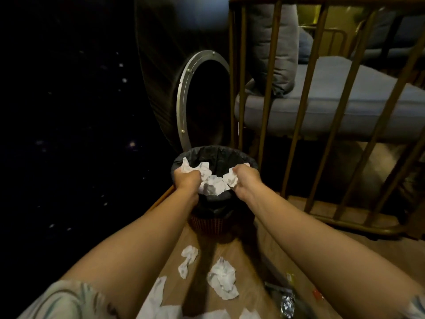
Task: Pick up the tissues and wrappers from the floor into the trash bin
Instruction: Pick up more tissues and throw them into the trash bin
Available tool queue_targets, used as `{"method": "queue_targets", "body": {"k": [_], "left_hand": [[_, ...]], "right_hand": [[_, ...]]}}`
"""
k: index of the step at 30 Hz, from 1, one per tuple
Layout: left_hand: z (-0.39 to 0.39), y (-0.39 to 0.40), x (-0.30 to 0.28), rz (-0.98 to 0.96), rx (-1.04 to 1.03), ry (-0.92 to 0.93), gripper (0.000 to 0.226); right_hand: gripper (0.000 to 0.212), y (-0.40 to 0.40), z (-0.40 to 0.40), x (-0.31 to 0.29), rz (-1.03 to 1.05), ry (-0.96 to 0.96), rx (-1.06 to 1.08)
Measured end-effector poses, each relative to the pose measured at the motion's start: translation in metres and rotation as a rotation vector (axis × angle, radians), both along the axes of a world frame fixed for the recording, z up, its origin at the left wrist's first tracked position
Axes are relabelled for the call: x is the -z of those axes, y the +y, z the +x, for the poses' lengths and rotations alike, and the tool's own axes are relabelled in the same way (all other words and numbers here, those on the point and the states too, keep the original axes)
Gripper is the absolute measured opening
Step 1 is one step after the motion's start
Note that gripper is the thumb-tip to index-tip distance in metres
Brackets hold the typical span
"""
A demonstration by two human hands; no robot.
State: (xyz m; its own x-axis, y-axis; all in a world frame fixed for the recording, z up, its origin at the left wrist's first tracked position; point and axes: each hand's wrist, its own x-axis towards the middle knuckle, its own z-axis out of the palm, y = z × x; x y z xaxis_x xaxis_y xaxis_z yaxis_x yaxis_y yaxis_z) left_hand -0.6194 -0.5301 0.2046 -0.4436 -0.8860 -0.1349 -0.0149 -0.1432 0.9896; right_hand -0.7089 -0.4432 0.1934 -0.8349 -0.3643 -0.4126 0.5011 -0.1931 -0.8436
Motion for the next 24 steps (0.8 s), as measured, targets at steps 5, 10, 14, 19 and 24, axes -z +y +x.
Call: {"method": "queue_targets", "body": {"k": [5, 10, 14, 19, 24], "left_hand": [[-0.023, 0.014, -0.001, 0.054, 0.002, -0.103, 0.074], [-0.019, 0.023, 0.007, -0.074, -0.035, -0.161, 0.072], [0.009, 0.032, 0.027, -0.227, -0.125, -0.080, 0.048], [0.048, 0.064, 0.060, -0.359, -0.262, -0.085, 0.016], [0.076, 0.100, 0.101, -0.335, -0.081, -0.164, 0.016]], "right_hand": [[0.075, -0.007, -0.021, 0.000, -0.167, -0.009, -0.221], [0.043, 0.019, -0.018, 0.002, -0.257, -0.076, -0.332], [0.035, 0.049, -0.008, 0.020, -0.289, 0.057, -0.258], [0.026, 0.085, 0.000, 0.052, -0.116, 0.154, -0.247], [0.015, 0.133, 0.006, 0.102, 0.019, 0.173, -0.247]]}}
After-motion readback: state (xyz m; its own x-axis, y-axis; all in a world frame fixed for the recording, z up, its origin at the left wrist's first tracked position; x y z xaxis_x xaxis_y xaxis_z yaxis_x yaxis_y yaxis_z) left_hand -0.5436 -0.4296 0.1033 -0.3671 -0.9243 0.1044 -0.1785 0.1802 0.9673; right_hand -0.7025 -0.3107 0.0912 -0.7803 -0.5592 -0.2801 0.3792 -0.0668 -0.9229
